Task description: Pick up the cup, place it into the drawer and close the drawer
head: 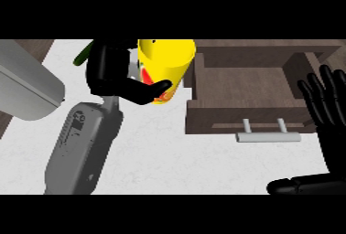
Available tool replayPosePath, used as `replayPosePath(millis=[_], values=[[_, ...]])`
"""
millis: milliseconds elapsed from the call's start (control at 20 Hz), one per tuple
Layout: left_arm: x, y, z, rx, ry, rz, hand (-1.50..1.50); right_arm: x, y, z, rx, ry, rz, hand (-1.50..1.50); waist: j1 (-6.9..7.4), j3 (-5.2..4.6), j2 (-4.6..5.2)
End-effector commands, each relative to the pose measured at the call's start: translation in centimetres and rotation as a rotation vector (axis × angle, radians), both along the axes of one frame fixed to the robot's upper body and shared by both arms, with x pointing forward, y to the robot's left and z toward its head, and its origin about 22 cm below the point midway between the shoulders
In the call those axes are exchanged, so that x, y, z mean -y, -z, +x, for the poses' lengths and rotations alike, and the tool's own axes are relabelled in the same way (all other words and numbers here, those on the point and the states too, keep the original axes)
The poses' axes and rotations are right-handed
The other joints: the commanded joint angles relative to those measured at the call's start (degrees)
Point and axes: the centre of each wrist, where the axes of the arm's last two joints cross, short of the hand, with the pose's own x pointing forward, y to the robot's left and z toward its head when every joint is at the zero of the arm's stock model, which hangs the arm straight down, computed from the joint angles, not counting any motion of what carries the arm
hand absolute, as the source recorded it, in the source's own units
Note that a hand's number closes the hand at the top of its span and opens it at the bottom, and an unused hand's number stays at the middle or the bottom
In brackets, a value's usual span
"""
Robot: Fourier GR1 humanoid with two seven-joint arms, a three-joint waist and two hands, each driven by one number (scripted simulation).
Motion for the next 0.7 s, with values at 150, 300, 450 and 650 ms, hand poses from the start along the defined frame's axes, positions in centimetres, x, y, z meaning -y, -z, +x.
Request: replayPosePath(millis=[150, 300, 450, 650], values=[[3.6, -3.6, 2.1, -0.005, 0.021, 0.045, 1.5, -1.5, 1.1, 0.5, -0.014, 0.001, 0.004, -1.5, -0.01, -0.01, 0.06], [5.2, -4.5, 3.1, -0.033, 0.023, 0.091, 1.5, 0.7, 0.7, -0.5, -0.01, 0.001, 0.004, -1.5, -0.41, 0.01, 0.06], [5.9, -3.7, 4.4, -0.034, -0.001, 0.13, 1.5, 0.4, 0.5, 1.4, 0.002, 0.012, -0.005, -1.5, -0.28, 0.0, 0.19], [8.2, -4.3, 5.4, -0.067, -0.02, 0.153, 1.5, -0.9, -1.1, 1.6, 0.009, 0.005, -0.004, -1.5, -0.81, -0.01, 0.28]])
